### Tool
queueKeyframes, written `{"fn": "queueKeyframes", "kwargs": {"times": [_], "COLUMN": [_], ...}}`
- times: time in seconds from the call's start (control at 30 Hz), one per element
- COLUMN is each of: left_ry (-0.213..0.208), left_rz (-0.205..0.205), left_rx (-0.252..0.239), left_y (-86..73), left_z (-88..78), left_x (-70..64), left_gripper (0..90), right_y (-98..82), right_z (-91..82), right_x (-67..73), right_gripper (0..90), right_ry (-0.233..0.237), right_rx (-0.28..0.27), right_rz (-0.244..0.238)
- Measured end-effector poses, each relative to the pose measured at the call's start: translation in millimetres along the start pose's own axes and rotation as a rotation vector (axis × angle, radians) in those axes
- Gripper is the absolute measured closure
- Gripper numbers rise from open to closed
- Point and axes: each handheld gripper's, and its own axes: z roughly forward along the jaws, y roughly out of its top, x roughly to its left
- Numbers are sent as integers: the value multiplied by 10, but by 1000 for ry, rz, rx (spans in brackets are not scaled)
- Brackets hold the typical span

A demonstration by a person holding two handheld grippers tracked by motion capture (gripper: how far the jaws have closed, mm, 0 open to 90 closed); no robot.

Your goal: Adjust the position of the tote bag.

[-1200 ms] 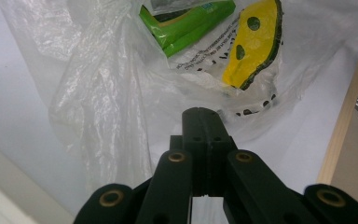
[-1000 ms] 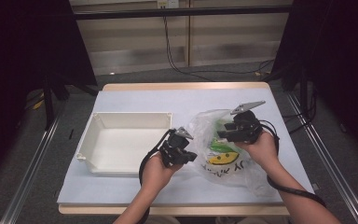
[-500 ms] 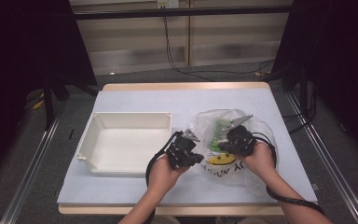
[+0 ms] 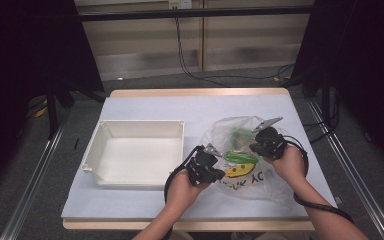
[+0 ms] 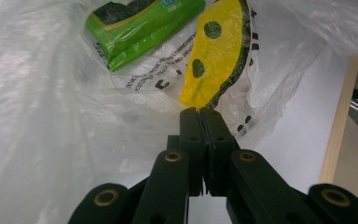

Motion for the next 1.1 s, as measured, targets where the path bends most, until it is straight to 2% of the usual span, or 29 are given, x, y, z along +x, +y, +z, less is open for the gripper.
{"fn": "queueKeyframes", "kwargs": {"times": [0.03,0.07,0.1,0.13,0.17,0.23,0.3,0.33,0.4,0.43,0.47,0.57,0.6,0.63,0.67,0.73,0.8,0.87,0.93,1.0,1.07,1.1], "left_ry": [-2,-2,4,-2,-5,1,2,1,2,1,2,6,1,2,-5,-2,2,11,20,17,14,17], "left_rz": [18,6,0,-10,-12,18,9,0,26,23,3,-6,21,27,23,24,27,30,3,28,26,8], "left_rx": [22,4,7,-8,-4,20,5,0,21,18,1,2,18,35,29,29,31,22,-2,18,21,7], "left_y": [3,-3,-2,-8,-7,-2,-4,-7,-4,-4,-6,-7,-7,-3,-7,-7,-4,-2,-5,-5,-5,-7], "left_z": [-9,2,-4,10,9,-2,10,13,-1,0,10,18,15,12,26,37,31,30,41,34,44,55], "left_x": [15,13,13,17,22,41,25,16,28,30,22,30,48,49,44,38,37,39,20,34,27,11], "left_gripper": [878,878,876,869,865,860,851,850,846,843,843,840,835,831,828,821,816,809,798,792,793,793], "right_y": [5,9,15,24,29,33,19,4,-30,-52,-71,-134,-145,-154,-154,-157,-161,-159,-148,-130,-101,-82], "right_z": [2,-2,-16,-27,-37,-53,-48,-42,-12,9,36,129,146,153,158,162,173,179,179,155,131,112], "right_x": [-21,-30,-23,-7,15,69,82,78,56,50,36,13,1,-19,-30,-34,-36,-38,-41,-52,-86,-109], "right_gripper": [900,899,855,772,748,709,599,597,589,580,581,589,589,593,620,726,836,900,900,900,900,900], "right_ry": [0,14,27,34,37,32,14,3,3,-1,-3,8,16,20,24,28,58,66,68,60,54,54], "right_rx": [-5,-18,-29,-39,-46,-49,-59,-53,-42,-36,-24,-13,-19,-37,-38,-40,-41,-39,-35,-39,-42,-48], "right_rz": [10,20,32,40,42,27,25,50,56,61,61,92,102,116,130,116,124,109,113,126,121,129]}}
